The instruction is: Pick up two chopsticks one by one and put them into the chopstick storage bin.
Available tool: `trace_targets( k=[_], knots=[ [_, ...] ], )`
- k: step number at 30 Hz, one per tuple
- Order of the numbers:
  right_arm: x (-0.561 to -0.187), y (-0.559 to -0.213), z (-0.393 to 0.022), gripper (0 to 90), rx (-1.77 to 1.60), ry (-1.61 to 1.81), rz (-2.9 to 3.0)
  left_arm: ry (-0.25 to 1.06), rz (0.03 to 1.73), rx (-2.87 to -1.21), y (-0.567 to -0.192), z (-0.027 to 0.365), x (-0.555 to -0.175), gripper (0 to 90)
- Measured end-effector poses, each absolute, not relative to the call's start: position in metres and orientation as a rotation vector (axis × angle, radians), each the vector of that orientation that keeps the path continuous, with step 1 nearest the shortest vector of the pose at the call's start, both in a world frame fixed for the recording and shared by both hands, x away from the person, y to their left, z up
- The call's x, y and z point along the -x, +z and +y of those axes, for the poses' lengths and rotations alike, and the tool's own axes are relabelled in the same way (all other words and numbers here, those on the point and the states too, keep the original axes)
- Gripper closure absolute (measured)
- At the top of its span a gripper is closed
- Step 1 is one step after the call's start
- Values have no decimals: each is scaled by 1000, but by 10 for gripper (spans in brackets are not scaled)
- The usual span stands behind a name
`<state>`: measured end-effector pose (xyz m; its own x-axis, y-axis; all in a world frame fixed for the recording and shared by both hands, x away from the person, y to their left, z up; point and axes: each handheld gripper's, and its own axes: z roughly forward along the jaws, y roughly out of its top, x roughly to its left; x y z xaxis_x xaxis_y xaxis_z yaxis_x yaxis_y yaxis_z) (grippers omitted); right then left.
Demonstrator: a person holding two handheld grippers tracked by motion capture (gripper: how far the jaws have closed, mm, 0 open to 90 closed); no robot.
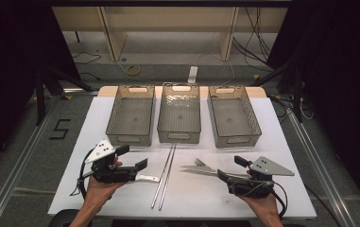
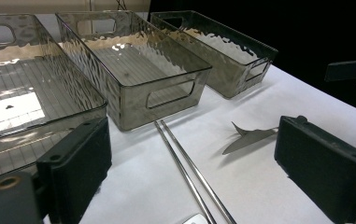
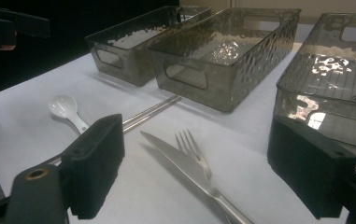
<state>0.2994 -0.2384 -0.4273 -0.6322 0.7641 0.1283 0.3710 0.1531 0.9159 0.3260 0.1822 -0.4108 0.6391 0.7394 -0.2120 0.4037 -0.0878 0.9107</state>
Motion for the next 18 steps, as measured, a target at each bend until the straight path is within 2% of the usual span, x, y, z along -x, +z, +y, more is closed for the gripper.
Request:
trace_targets(
  k=[11, 18],
  knots=[
    [-301, -428, -240, 202, -1094, 1462, 2074, 376, 959, -1760, -413, 178, -328, 105],
    [-300, -428, -239, 202, -1102, 1443, 2081, 335, 1010, -1823, -413, 172, -334, 118]
  ],
)
